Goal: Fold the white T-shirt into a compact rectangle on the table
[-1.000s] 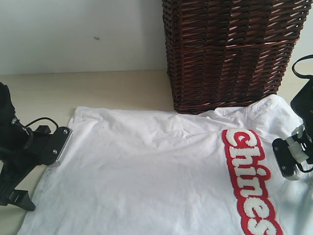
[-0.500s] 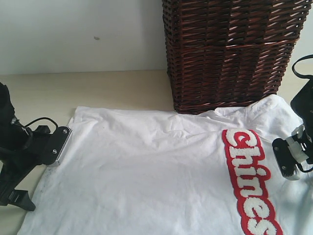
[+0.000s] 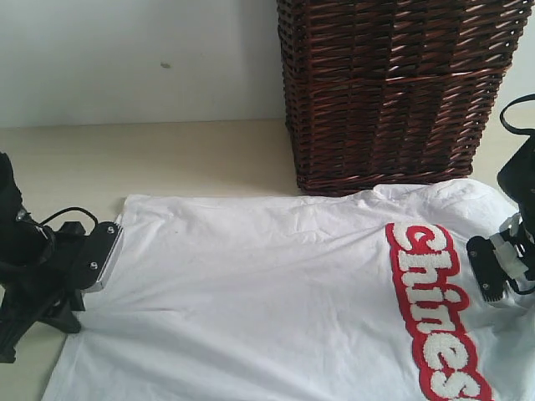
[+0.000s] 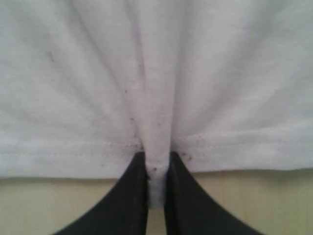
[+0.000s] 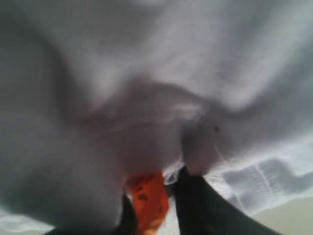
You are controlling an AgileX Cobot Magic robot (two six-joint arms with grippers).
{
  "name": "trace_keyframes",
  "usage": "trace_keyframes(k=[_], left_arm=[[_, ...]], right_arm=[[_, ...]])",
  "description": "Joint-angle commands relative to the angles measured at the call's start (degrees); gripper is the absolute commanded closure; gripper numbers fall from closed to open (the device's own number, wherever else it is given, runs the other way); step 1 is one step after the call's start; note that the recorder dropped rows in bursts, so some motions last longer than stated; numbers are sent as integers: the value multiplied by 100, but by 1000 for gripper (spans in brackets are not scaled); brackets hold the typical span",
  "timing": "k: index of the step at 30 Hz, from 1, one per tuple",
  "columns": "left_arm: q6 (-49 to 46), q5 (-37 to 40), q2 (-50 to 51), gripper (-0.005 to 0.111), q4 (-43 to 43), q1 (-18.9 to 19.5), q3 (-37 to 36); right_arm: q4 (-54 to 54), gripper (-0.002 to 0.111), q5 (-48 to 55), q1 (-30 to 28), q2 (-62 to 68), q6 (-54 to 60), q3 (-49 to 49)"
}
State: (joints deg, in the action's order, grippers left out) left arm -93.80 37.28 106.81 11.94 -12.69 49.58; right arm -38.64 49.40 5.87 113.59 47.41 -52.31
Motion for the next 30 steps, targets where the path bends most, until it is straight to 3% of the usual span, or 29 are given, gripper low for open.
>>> trace_keyframes(k=[1,3,19,23,26,30], left_arm=[[-617,-340,181,106,-80,4,-305],[-648,-340,181,106,-69,4,-305],[-430,-251,-76,107,197,4,-243],[63,-241,-456,107,231,4,-147],[991,-187,-748,107,186,151,-39],[1372,449,-1162,107,186,424,13]], right_arm=[[684,102,-1313,-55,320,50,110],[684,108,-1294,-55,320,50,110],[1118,108,-1017,-55,8,-165,110],[1331,108,-1017,-55,-449,-165,110],[1480,108,-1017,-55,-826,-344,110],[1480,108,-811,-55,-1417,-933,110]])
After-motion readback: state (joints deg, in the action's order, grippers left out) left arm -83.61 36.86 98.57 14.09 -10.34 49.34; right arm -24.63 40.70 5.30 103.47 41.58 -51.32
